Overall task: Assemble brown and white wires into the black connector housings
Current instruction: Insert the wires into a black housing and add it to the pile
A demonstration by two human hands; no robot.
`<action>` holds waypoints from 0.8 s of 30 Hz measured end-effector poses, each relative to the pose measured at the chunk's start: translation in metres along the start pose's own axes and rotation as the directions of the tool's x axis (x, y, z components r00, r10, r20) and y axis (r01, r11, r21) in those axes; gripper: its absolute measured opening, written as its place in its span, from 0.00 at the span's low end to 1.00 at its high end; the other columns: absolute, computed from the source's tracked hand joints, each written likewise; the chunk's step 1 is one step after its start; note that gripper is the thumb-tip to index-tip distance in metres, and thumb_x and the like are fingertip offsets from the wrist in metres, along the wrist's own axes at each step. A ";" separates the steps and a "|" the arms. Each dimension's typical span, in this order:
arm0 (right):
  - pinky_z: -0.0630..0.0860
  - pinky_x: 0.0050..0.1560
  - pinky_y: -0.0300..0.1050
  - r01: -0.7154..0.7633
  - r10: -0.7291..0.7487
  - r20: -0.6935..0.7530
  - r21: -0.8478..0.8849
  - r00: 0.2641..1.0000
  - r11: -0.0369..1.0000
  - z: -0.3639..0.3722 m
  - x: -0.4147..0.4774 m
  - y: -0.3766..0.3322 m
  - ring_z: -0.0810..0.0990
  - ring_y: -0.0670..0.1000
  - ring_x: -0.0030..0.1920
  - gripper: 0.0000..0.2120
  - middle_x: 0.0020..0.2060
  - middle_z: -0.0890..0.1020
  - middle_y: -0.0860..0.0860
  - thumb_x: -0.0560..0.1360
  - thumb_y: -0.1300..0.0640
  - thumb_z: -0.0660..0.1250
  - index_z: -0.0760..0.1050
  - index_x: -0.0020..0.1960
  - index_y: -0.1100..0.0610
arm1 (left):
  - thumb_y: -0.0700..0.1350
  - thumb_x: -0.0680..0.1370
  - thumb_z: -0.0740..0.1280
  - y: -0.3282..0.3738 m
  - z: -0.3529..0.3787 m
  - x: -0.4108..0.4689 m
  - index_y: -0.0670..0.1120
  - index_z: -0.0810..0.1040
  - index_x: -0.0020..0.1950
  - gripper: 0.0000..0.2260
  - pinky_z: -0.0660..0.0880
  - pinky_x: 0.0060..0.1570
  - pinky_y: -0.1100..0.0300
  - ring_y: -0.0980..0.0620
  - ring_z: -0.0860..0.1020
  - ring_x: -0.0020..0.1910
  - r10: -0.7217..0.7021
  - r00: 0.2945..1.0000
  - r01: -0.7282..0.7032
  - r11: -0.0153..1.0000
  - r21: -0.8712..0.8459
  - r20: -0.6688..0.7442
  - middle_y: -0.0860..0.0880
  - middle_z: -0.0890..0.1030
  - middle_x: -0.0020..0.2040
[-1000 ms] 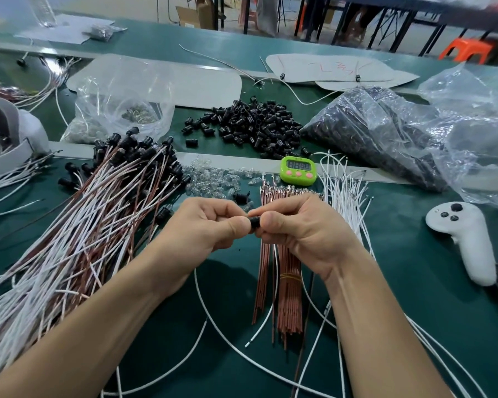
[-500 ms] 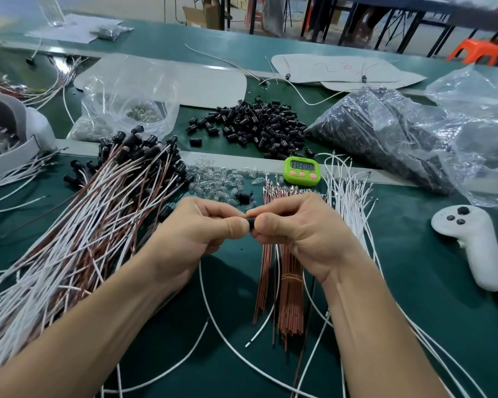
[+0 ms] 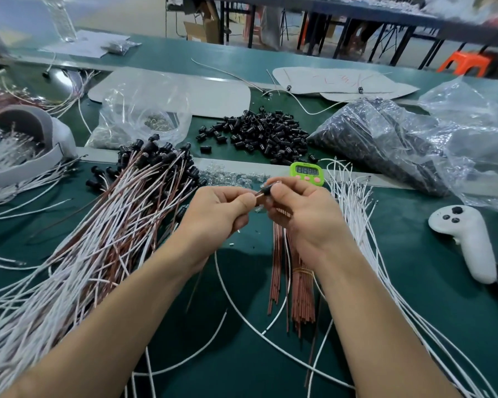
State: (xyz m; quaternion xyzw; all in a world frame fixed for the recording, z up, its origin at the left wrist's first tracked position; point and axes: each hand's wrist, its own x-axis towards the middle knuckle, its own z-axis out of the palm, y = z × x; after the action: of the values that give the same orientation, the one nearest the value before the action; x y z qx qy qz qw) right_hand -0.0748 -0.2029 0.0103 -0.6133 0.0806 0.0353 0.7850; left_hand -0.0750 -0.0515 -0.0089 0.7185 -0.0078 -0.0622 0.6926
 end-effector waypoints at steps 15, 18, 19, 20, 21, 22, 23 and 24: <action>0.76 0.26 0.36 0.006 0.026 -0.215 0.144 0.976 0.990 0.079 0.052 -0.078 0.78 0.46 0.24 0.09 0.31 0.80 0.56 0.83 0.62 0.66 0.75 0.45 0.63 | 0.51 0.79 0.70 0.116 -0.077 -0.036 0.61 0.86 0.45 0.07 0.71 0.36 0.59 0.51 0.77 0.31 0.213 0.945 -0.009 0.774 0.633 -0.247 0.53 0.83 0.32; 0.73 0.23 0.35 -0.097 0.096 -0.112 -0.001 0.989 0.995 0.110 0.064 -0.056 0.76 0.46 0.23 0.10 0.31 0.80 0.57 0.83 0.63 0.66 0.75 0.43 0.64 | 0.58 0.79 0.66 0.120 -0.111 -0.047 0.62 0.84 0.49 0.07 0.72 0.40 0.55 0.47 0.76 0.38 0.395 0.844 0.236 0.334 0.913 -0.363 0.51 0.84 0.43; 0.72 0.22 0.34 -0.121 0.116 -0.079 -0.064 0.990 0.991 0.120 0.067 -0.046 0.75 0.45 0.21 0.11 0.30 0.79 0.57 0.82 0.63 0.66 0.76 0.42 0.64 | 0.58 0.79 0.65 0.116 -0.120 -0.050 0.58 0.85 0.51 0.10 0.70 0.38 0.56 0.47 0.75 0.36 0.420 0.826 0.303 0.231 0.925 -0.376 0.50 0.83 0.42; 0.69 0.20 0.34 -0.133 0.127 -0.051 -0.135 0.991 0.982 0.130 0.070 -0.036 0.73 0.45 0.20 0.12 0.30 0.79 0.57 0.82 0.62 0.67 0.76 0.41 0.63 | 0.57 0.80 0.65 0.110 -0.127 -0.052 0.53 0.84 0.50 0.12 0.67 0.35 0.58 0.48 0.72 0.32 0.422 0.819 0.358 0.152 0.921 -0.388 0.49 0.81 0.39; 0.67 0.20 0.36 -0.135 0.130 -0.040 -0.227 0.991 0.964 0.137 0.073 -0.027 0.72 0.46 0.20 0.12 0.30 0.80 0.57 0.81 0.61 0.69 0.77 0.40 0.63 | 0.56 0.80 0.65 0.102 -0.132 -0.055 0.50 0.83 0.47 0.12 0.63 0.32 0.58 0.49 0.69 0.29 0.410 0.817 0.404 0.091 0.910 -0.404 0.49 0.77 0.34; 0.67 0.22 0.37 -0.121 0.115 -0.040 -0.337 0.993 0.934 0.143 0.077 -0.018 0.72 0.48 0.22 0.11 0.32 0.81 0.58 0.80 0.59 0.71 0.78 0.40 0.63 | 0.54 0.80 0.65 0.093 -0.137 -0.057 0.48 0.80 0.45 0.11 0.62 0.31 0.58 0.50 0.67 0.28 0.387 0.818 0.439 0.056 0.897 -0.425 0.49 0.73 0.32; 0.71 0.26 0.40 -0.094 0.082 -0.046 -0.453 0.996 0.887 0.148 0.079 -0.010 0.74 0.51 0.26 0.11 0.36 0.83 0.59 0.77 0.58 0.74 0.80 0.41 0.64 | 0.53 0.79 0.66 0.083 -0.142 -0.058 0.48 0.79 0.44 0.10 0.64 0.33 0.57 0.48 0.68 0.29 0.358 0.822 0.456 0.052 0.889 -0.443 0.49 0.71 0.31; 0.76 0.33 0.45 -0.056 0.034 -0.051 -0.552 0.998 0.832 0.151 0.082 -0.003 0.77 0.54 0.32 0.12 0.39 0.85 0.59 0.75 0.56 0.76 0.83 0.44 0.66 | 0.52 0.78 0.66 0.072 -0.147 -0.058 0.47 0.80 0.44 0.10 0.67 0.35 0.56 0.47 0.71 0.32 0.324 0.830 0.459 0.069 0.886 -0.455 0.49 0.72 0.33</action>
State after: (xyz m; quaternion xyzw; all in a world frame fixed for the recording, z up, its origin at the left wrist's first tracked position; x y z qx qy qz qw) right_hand 0.0186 -0.0609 0.0352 -0.8123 0.0969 0.0633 0.5716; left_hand -0.1127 0.0976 0.0727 0.9726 0.1877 0.1353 -0.0244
